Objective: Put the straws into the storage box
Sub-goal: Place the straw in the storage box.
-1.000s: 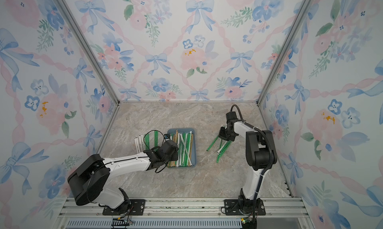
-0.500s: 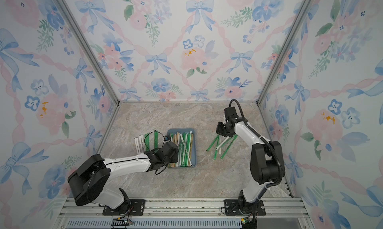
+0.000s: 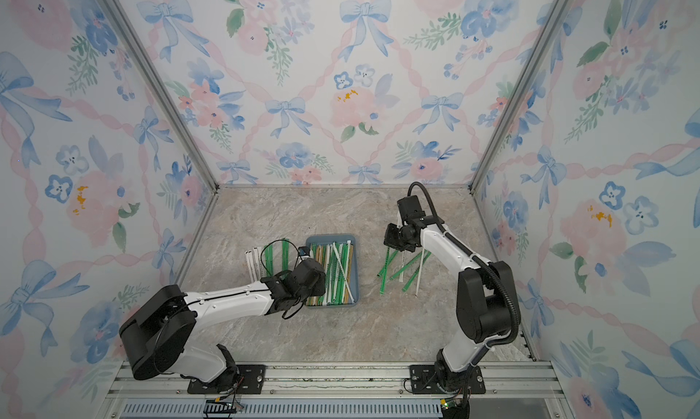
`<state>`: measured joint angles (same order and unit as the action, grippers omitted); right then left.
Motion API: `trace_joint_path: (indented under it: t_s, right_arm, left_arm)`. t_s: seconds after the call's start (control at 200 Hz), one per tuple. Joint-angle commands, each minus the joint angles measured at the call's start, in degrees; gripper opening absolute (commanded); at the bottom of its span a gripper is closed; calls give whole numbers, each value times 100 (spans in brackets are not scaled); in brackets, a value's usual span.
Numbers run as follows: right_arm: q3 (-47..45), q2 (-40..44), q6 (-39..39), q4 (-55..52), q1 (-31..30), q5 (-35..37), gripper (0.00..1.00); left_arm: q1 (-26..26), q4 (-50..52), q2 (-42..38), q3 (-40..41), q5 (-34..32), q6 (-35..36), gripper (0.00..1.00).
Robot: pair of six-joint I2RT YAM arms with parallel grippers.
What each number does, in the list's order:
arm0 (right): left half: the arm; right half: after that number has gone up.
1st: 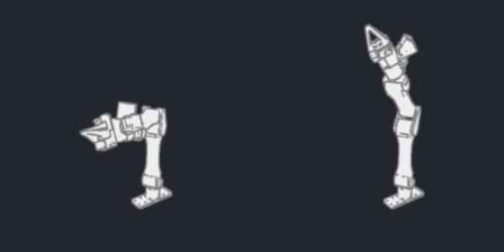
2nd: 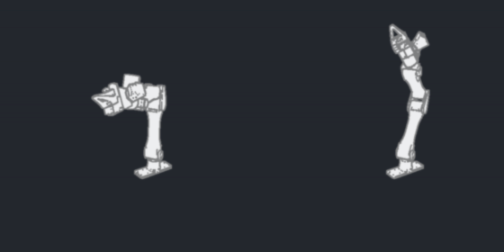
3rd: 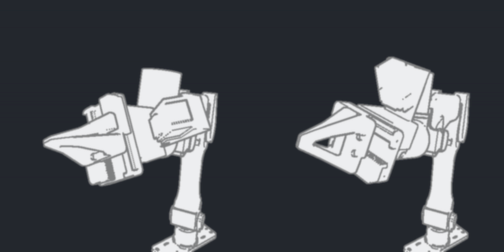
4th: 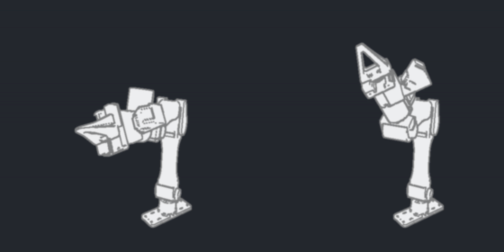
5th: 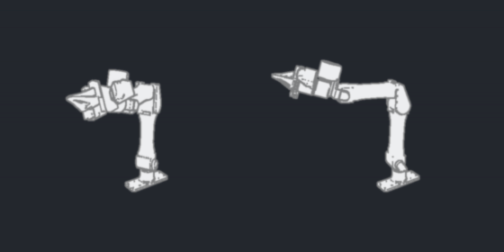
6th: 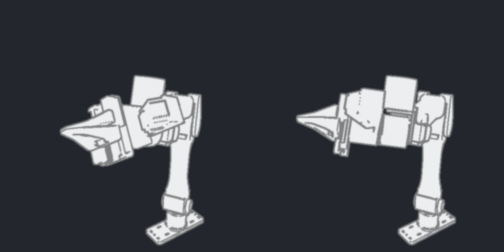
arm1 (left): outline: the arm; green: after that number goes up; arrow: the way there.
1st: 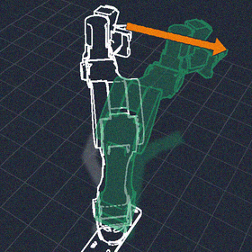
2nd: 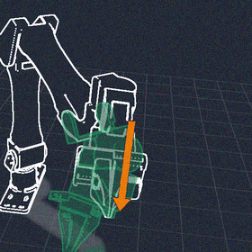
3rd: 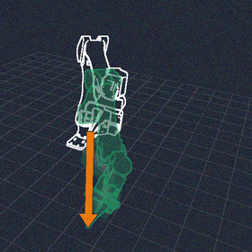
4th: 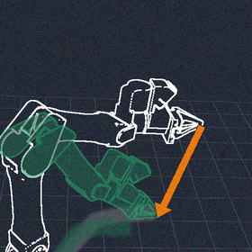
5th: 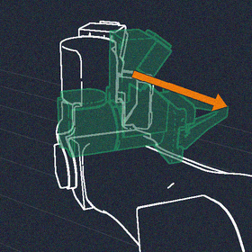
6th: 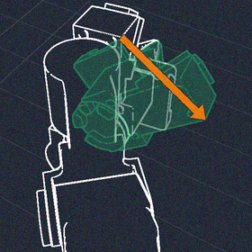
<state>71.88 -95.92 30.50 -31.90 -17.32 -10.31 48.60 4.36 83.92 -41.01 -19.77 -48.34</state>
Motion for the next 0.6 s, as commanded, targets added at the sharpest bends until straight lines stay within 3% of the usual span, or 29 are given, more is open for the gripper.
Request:
trace_joint_path:
  t_s: [0.0, 0.305, 0.595]
  right_arm:
    - [-40, 166, 353, 372, -413, -380, 9]
    - [344, -725, 357, 999, -1391, -534, 9]
    - [493, -1247, 246, 1225, -1554, -480, 12]
  left_arm:
    - [27, 38, -291, 117, -299, 96, 60]
    - [18, 49, -1004, 598, -826, 129, 97]
    - [-228, 54, -1525, 1019, -891, 223, 98]
